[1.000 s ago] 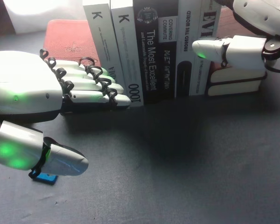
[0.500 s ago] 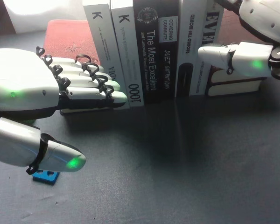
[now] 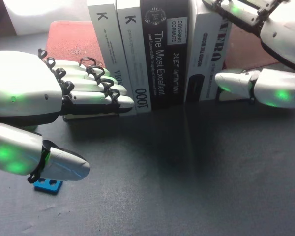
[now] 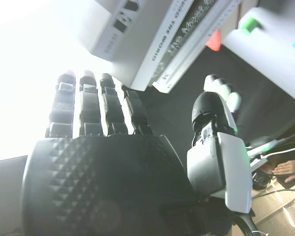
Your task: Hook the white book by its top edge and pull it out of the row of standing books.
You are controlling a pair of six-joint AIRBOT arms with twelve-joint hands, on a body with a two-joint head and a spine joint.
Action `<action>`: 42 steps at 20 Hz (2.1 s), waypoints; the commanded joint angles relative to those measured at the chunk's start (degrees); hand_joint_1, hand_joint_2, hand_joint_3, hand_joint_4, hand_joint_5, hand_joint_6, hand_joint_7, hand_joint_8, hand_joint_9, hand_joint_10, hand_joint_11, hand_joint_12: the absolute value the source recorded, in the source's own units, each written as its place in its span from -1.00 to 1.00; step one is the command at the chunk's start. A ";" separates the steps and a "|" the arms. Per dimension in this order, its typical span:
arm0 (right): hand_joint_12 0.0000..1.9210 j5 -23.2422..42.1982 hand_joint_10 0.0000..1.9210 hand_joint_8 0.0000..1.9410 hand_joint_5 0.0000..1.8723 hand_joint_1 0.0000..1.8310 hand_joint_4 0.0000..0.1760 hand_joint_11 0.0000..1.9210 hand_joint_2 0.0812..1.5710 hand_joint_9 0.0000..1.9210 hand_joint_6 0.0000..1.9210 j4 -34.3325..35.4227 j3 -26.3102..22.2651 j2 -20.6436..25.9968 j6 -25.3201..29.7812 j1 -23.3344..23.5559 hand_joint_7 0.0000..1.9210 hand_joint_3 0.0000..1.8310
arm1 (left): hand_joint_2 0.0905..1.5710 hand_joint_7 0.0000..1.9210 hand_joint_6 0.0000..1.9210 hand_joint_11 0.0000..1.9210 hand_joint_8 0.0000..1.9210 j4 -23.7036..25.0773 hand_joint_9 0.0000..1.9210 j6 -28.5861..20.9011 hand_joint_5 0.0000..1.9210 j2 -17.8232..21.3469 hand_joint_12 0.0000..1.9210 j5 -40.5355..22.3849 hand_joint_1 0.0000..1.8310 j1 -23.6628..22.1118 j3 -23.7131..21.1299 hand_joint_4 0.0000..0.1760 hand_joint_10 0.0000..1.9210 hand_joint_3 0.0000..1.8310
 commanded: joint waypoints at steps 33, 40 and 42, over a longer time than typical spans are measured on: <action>-1.00 -2.53 -1.00 -1.00 -0.98 -1.00 -1.00 -1.00 0.54 -1.00 -1.00 0.59 -12.65 10.93 -0.07 -8.80 -0.98 -1.00 | 0.58 -0.99 -0.99 -0.98 -1.00 -0.80 -1.00 -0.71 -0.96 0.14 -0.99 -0.89 -1.00 -1.23 1.36 -1.00 -1.00 -1.00; -1.00 -3.27 -1.00 -0.99 -0.95 -1.00 -1.00 -1.00 0.54 -0.99 -0.99 0.59 -13.33 11.31 0.24 -10.54 -0.96 -1.00 | 0.58 -1.00 -1.00 -1.00 -1.00 -0.80 -1.00 -0.73 -0.98 0.15 -1.00 -0.90 -1.00 -1.24 1.29 -1.00 -1.00 -1.00; -1.00 -3.28 -1.00 -1.00 -0.96 -1.00 -1.00 -1.00 0.54 -1.00 -0.99 0.59 -13.36 11.30 0.24 -11.32 -0.98 -1.00 | 0.58 -1.00 -1.00 -1.00 -1.00 -0.80 -1.00 -0.73 -1.00 0.15 -1.00 -0.90 -1.00 -1.24 1.25 -1.00 -1.00 -1.00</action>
